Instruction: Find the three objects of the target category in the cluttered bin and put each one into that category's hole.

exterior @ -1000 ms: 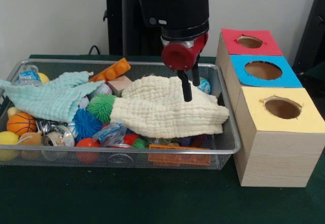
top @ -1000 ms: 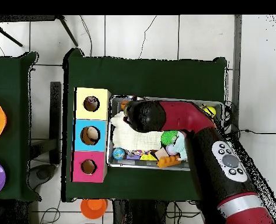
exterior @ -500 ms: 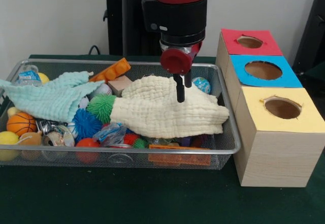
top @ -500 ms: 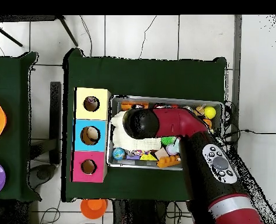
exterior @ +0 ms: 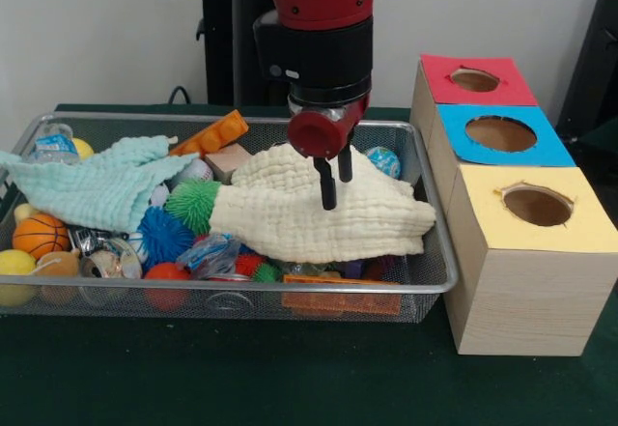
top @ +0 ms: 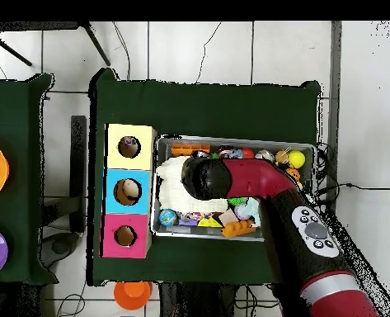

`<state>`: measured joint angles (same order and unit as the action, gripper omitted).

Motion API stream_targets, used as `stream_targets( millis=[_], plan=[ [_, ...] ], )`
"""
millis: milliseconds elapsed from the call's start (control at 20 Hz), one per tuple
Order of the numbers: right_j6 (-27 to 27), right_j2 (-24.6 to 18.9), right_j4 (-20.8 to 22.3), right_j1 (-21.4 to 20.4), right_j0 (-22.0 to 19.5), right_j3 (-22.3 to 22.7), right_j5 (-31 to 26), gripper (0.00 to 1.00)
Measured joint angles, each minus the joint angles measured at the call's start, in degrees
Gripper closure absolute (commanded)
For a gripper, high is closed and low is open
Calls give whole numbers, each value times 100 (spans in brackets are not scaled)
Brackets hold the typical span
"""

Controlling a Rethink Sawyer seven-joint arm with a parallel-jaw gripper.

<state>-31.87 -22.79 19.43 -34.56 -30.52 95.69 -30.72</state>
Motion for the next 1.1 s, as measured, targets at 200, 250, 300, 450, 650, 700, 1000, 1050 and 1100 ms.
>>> stream_targets(
  millis=[200, 250, 300, 450, 650, 700, 1000, 1050, 1100],
  plan=[
    [0, -26, 0, 126, -180, 119, 283, 0],
    [0, -31, 1, 167, -264, 172, 368, 0],
    [0, -36, 1, 208, -347, 226, 453, 0],
    [0, 11, 0, 417, -717, 429, 668, 100],
    [0, 57, -2, 504, -806, 494, 669, 100],
    [0, 64, -2, 520, -809, 505, 669, 100],
    [0, 74, -4, 657, -777, 578, 669, 100],
    [0, 74, -4, 674, -772, 578, 669, 100],
    [0, 74, -4, 695, -765, 578, 670, 100]
  ],
)
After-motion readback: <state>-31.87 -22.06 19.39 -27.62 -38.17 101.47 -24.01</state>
